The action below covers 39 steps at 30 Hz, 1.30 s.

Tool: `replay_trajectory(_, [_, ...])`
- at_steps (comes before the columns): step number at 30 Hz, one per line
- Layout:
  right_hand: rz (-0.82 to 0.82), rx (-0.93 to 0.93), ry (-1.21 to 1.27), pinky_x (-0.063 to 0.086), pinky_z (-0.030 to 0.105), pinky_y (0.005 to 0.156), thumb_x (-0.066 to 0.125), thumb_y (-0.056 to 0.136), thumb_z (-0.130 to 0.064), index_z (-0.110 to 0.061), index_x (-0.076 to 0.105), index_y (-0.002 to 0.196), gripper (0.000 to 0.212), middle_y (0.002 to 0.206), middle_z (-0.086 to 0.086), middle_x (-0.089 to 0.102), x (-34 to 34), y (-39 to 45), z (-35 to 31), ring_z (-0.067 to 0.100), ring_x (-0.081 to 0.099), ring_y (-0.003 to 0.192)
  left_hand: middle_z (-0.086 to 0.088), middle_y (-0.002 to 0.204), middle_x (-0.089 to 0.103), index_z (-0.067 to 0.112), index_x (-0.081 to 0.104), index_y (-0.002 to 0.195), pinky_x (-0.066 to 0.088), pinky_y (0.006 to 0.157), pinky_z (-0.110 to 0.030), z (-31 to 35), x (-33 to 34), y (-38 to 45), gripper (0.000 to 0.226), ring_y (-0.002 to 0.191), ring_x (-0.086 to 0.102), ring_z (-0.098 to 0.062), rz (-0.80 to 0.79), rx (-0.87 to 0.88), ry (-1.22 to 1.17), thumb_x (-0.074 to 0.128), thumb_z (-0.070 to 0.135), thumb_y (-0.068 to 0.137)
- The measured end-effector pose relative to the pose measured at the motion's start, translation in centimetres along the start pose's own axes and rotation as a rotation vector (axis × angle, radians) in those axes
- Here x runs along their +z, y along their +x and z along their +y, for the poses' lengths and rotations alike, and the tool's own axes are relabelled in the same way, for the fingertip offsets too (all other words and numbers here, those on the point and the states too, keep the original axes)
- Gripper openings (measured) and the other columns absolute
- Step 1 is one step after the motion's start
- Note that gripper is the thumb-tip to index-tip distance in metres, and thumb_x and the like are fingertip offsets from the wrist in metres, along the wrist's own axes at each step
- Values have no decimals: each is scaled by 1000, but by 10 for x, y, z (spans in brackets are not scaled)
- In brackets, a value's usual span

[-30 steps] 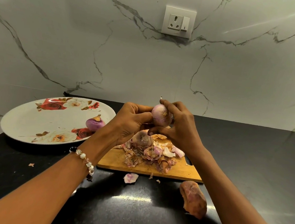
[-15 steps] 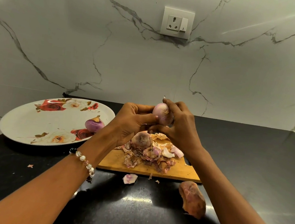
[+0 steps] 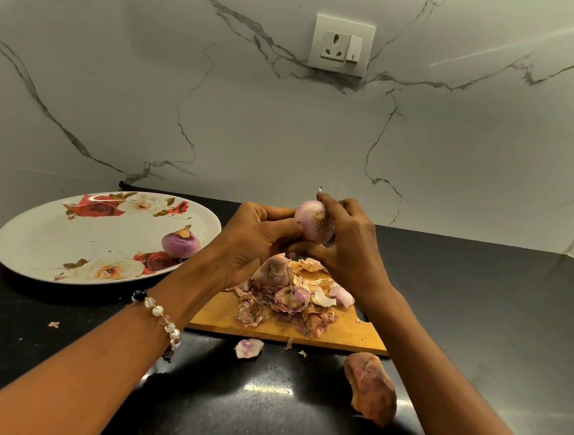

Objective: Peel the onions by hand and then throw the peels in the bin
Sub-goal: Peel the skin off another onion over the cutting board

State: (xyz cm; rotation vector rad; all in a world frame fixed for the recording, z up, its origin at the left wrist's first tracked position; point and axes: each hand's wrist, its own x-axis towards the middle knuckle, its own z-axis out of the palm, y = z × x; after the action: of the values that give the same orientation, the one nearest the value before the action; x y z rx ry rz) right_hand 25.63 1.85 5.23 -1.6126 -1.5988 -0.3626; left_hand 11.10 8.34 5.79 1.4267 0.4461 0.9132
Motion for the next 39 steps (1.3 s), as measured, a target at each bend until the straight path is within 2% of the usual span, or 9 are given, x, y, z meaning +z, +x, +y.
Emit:
replay_trajectory(4, [-17,6,-2,49,30,93,84,72,-29,-6,42,145,87,124,17,49,3,-1,-2,27,50,112,-14,103,71,3,67,110,58,83,-40,-2,-1,0,29,93,70,-28,35,19,71,66,5,82])
replay_trajectory(8, [-17,3,-14,52,35,94,85,72,-29,-6,43,144,87,124,18,49,4,-3,-4,29,50,113,-13,101,72,0,67,113,59,80,-39,-5,-1,2,28,90,71,-26,60,47,148,65,3,85])
replay_trajectory(15, [26,11,8,50,29,89,87,68,-33,-3,48,140,87,119,18,52,1,-2,-6,25,51,106,-10,97,72,4,68,109,59,79,-34,-9,0,2,26,89,71,-24,109,30,126,56,-7,88])
replay_trajectory(18, [34,15,-7,52,34,91,87,68,-33,-3,48,140,87,118,19,52,0,-1,-4,29,53,106,-18,99,71,4,71,101,59,80,-36,-7,1,1,23,89,70,-28,81,-1,43,51,-6,91])
replay_trajectory(21, [29,31,-2,53,36,93,86,68,-35,-4,47,141,88,119,18,52,1,-2,-2,28,53,107,-20,99,70,1,70,99,59,80,-35,-4,1,0,16,89,70,-28,39,-22,-47,57,2,90])
replay_trajectory(29, [8,11,-22,52,34,93,85,71,-31,-5,44,143,86,122,18,50,6,-4,-3,28,51,110,-13,99,72,5,71,101,58,83,-39,-6,1,1,17,92,70,-26,110,1,54,64,5,86])
replay_trajectory(32, [2,7,-31,51,34,94,85,71,-30,-5,45,142,85,122,19,50,7,-4,-5,29,51,111,-9,95,73,8,71,101,59,78,-33,-8,3,0,18,88,71,-21,118,18,98,62,2,87])
replay_trajectory(35, [31,23,5,50,32,92,86,68,-33,-3,48,140,86,121,19,52,6,-3,-7,29,52,110,2,84,73,16,72,95,59,71,-26,-9,3,1,29,82,71,-16,178,16,128,56,-8,89])
replay_trajectory(39, [38,17,-5,53,37,92,87,68,-32,-3,49,138,85,119,20,52,5,-3,-3,30,53,108,-8,91,73,14,72,91,59,76,-32,-7,4,0,28,85,71,-22,169,-14,61,53,-6,91])
